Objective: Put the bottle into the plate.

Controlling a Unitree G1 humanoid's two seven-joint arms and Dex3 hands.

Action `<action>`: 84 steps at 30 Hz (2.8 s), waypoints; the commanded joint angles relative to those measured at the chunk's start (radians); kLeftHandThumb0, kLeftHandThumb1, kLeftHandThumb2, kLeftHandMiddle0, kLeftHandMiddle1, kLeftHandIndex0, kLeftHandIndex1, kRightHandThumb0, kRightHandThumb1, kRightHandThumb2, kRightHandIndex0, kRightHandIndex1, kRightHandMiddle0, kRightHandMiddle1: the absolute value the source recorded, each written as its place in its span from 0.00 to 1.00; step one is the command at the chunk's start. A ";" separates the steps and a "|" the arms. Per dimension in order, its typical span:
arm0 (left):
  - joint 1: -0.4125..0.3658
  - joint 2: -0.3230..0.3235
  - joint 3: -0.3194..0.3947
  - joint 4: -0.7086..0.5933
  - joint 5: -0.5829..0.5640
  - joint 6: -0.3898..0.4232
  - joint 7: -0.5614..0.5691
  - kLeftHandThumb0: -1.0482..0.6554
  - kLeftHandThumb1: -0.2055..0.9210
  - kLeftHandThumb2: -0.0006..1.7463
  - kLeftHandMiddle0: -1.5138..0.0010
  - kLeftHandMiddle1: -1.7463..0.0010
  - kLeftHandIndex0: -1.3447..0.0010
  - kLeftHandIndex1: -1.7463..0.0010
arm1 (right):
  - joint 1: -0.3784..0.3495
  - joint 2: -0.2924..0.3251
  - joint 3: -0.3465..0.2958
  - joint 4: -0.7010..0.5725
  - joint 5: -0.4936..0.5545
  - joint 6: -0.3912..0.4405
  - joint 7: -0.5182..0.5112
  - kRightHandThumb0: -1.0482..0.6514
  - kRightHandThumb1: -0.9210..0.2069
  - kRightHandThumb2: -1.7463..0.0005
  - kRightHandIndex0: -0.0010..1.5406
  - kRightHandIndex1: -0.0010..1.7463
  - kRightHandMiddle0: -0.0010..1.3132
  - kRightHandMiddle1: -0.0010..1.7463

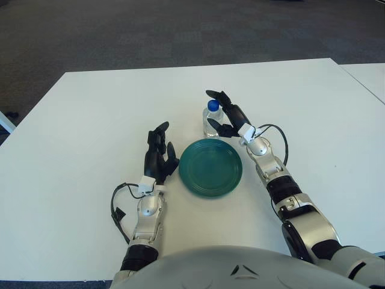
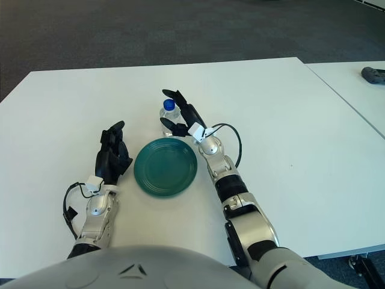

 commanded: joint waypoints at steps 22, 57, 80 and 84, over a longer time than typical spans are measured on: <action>0.070 -0.086 -0.027 0.053 -0.033 -0.029 0.006 0.11 1.00 0.45 0.63 0.99 0.90 0.47 | -0.111 0.014 -0.006 0.166 0.012 -0.005 0.004 0.00 0.00 0.71 0.21 0.04 0.00 0.37; 0.142 -0.066 -0.073 -0.073 0.005 0.017 0.066 0.11 1.00 0.44 0.61 0.99 0.90 0.46 | 0.032 0.012 -0.015 0.010 -0.028 -0.006 -0.109 0.15 0.05 0.87 0.43 0.93 0.31 0.96; 0.160 -0.065 -0.095 -0.122 -0.031 0.046 0.062 0.13 1.00 0.42 0.61 0.99 0.89 0.47 | 0.137 0.073 -0.077 -0.122 0.071 0.010 -0.158 0.33 0.58 0.22 0.74 1.00 0.49 1.00; 0.160 -0.066 -0.096 -0.126 -0.033 0.047 0.064 0.13 1.00 0.42 0.61 0.99 0.89 0.47 | 0.144 0.076 -0.081 -0.129 0.077 0.004 -0.164 0.33 0.58 0.21 0.75 1.00 0.49 1.00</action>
